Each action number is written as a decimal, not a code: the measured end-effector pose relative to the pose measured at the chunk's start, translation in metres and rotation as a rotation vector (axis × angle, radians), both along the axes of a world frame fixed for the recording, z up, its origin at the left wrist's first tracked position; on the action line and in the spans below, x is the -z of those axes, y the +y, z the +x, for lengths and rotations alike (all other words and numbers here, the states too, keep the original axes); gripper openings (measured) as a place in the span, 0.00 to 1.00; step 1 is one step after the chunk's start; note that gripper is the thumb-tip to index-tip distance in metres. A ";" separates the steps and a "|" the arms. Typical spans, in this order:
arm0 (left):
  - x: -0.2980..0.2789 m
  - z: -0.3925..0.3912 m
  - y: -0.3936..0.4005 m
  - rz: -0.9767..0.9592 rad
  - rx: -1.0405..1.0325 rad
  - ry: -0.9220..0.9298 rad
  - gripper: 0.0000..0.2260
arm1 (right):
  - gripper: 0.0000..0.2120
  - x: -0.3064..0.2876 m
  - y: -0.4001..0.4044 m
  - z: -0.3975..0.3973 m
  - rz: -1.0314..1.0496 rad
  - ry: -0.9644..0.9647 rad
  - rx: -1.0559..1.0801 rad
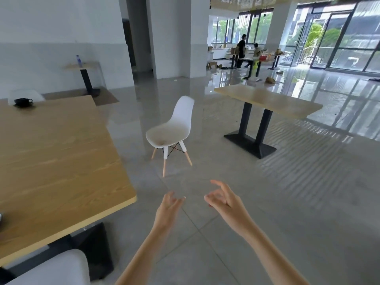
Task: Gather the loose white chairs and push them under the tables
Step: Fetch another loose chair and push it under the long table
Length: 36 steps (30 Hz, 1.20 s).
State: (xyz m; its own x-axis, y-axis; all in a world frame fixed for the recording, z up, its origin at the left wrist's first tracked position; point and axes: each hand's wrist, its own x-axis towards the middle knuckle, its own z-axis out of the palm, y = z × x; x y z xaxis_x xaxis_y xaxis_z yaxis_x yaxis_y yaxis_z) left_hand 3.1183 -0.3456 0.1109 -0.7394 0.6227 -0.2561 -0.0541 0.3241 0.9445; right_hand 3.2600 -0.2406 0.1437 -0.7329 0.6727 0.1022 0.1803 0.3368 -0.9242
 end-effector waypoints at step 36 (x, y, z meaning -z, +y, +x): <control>-0.004 -0.395 0.748 0.021 -0.416 0.110 0.23 | 0.19 0.003 0.798 -0.440 0.033 -0.086 -0.369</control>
State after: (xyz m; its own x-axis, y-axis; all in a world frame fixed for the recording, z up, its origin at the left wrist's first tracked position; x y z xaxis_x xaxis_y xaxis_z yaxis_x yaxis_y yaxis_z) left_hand 2.7233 0.4021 0.1149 -0.9508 0.2699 -0.1520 -0.0748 0.2762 0.9582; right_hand 2.8197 0.5577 0.1404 -0.9319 0.3596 0.0468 0.1180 0.4228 -0.8985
